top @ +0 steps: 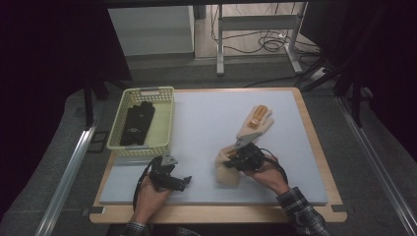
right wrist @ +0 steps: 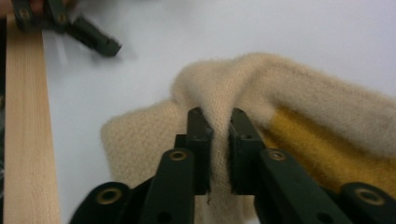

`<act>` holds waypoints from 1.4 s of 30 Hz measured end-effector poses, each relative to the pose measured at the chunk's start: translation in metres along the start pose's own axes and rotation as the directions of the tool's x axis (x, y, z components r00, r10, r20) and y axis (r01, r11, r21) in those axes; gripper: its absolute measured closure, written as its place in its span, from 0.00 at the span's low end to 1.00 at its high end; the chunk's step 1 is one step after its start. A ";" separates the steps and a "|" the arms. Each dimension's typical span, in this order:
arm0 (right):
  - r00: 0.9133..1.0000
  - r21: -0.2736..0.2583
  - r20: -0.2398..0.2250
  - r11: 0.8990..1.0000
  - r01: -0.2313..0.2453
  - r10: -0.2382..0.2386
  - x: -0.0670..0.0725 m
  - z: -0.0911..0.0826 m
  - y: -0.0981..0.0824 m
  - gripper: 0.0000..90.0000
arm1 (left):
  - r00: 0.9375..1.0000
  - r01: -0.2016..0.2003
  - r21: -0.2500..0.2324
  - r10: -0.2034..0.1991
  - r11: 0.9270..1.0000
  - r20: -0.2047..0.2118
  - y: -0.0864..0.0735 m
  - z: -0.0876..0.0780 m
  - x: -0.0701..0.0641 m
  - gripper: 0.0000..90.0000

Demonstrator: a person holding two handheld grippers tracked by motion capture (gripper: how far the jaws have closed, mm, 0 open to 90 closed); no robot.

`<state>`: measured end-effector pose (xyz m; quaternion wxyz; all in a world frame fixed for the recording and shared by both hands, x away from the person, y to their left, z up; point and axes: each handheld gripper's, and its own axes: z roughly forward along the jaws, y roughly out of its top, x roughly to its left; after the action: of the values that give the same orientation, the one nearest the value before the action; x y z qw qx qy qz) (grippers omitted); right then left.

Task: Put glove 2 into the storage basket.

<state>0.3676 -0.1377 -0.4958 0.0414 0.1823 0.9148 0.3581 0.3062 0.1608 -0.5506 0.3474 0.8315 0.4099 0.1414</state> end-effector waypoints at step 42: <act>0.868 -0.184 0.363 0.940 -0.289 0.338 -0.093 -0.036 -0.031 0.46 | 1.000 -0.001 0.001 0.001 1.000 -0.001 0.000 0.000 0.000 0.01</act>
<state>0.4376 -0.2156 -0.4951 0.1748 0.3930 0.8223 0.3726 0.3059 0.1607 -0.5507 0.3466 0.8317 0.4098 0.1418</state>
